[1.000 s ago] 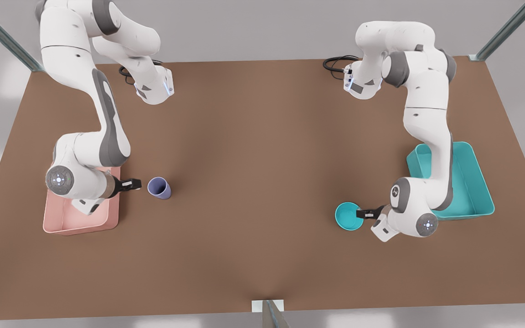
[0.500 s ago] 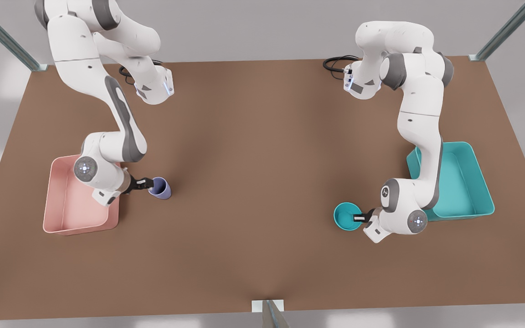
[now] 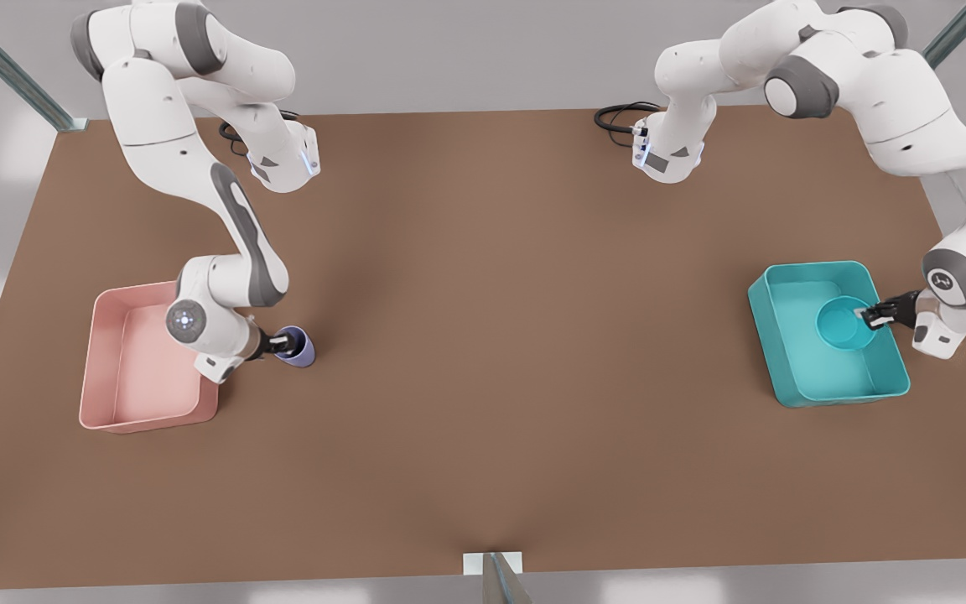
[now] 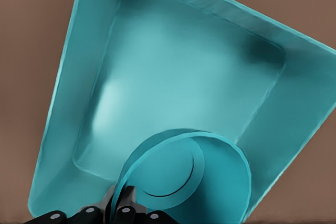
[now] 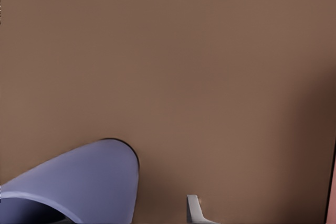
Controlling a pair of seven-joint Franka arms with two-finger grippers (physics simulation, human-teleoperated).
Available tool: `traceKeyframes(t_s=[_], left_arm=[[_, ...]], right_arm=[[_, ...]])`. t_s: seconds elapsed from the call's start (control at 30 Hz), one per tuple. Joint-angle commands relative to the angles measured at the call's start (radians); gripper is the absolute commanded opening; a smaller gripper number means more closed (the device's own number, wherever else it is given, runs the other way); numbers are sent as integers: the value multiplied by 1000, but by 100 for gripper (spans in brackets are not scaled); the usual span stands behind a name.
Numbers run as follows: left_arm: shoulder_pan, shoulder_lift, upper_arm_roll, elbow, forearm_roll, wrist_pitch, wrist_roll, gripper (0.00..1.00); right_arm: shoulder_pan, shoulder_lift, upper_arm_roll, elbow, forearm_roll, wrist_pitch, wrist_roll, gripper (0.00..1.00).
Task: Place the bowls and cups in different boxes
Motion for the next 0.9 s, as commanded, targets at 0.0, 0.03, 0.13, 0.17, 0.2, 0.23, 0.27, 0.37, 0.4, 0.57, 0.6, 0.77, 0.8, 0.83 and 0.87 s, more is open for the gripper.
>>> traceKeyframes(t_s=[0.0,0.03,0.13,0.17,0.2,0.23,0.27,0.37,0.4,0.57,0.6,0.77,0.8,0.83,0.87], left_arm=[[-1,11,8,-32,-7,137,454,21],[5,31,6,-58,-10,200,454,21],[6,82,-5,-142,-22,376,454,21],[12,94,-17,-142,-28,379,454,21],[14,100,-20,-142,-50,378,454,21],[17,102,-25,-142,-51,372,454,53],[17,102,-25,-142,-56,368,454,80],[14,53,-25,-118,-48,292,454,100],[12,42,-19,-95,-45,231,454,100],[-126,-180,-175,233,147,-431,-23,100],[-133,-197,-336,324,226,-484,-133,100],[-276,-309,-459,313,256,-417,-327,100],[-278,-309,-465,313,256,-418,-330,100],[-279,-309,-476,312,254,-435,-327,100],[-281,-311,-488,312,249,-449,-325,100]], right_arm=[[2,6,0,6,2,9,-7,62],[2,8,0,6,2,9,-7,53],[6,9,0,22,0,-16,-9,22],[8,8,0,24,0,-21,-11,21],[8,8,0,33,0,-30,-7,21],[6,8,0,58,0,-68,-7,21],[-5,2,0,81,0,-96,-15,21],[-43,-38,-5,248,0,-229,-82,21],[-77,-35,-9,283,0,-229,-194,21],[-294,-32,-15,453,-73,-333,-566,21],[-342,-32,-15,473,-72,-372,-615,21],[-422,42,-26,458,-72,-380,-652,21],[-420,65,-25,457,-69,-360,-649,21],[-419,86,-25,454,-67,-327,-646,21],[-417,103,-23,440,-63,-281,-646,21]])
